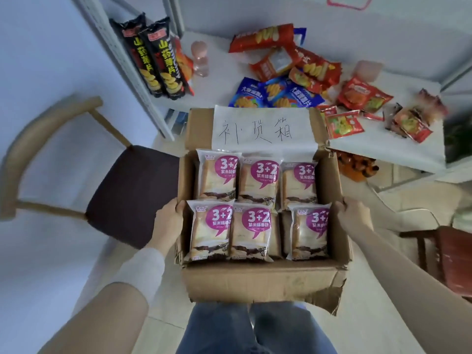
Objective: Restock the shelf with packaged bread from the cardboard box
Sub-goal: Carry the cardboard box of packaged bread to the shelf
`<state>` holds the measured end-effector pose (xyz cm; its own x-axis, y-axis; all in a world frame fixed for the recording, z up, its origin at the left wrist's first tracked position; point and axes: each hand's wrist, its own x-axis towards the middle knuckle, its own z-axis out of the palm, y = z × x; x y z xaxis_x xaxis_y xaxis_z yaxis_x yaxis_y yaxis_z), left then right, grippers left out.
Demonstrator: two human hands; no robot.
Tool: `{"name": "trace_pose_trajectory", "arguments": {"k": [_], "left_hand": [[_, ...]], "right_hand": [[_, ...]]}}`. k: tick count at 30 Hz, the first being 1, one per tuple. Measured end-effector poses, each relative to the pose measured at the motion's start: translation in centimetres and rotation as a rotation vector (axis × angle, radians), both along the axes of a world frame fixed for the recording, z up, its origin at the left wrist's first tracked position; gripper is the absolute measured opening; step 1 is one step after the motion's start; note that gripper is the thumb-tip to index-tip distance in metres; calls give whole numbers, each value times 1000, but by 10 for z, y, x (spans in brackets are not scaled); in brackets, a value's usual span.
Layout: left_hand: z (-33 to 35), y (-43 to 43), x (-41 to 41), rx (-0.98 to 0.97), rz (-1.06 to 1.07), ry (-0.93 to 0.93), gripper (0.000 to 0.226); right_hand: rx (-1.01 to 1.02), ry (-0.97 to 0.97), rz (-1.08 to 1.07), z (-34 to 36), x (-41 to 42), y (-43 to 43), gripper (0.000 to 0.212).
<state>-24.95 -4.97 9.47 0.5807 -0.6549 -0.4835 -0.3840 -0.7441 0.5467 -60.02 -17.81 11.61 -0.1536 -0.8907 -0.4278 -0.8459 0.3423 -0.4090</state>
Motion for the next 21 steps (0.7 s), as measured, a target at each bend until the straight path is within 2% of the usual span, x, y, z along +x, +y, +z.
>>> {"name": "trace_pose_trajectory", "arguments": {"k": [3, 10, 17, 21], "left_hand": [[3, -33, -61, -10, -137, 6, 33], [2, -123, -218, -12, -446, -38, 44], [0, -222, -369, -61, -787, 9, 36], [1, -279, -460, -91, -998, -34, 37]], "right_hand": [[-1, -14, -134, 3, -80, 16, 29], [-42, -23, -442, 12, -243, 58, 23], [-59, 23, -757, 12, -366, 81, 26], [-38, 60, -919, 10, -420, 78, 26]]}}
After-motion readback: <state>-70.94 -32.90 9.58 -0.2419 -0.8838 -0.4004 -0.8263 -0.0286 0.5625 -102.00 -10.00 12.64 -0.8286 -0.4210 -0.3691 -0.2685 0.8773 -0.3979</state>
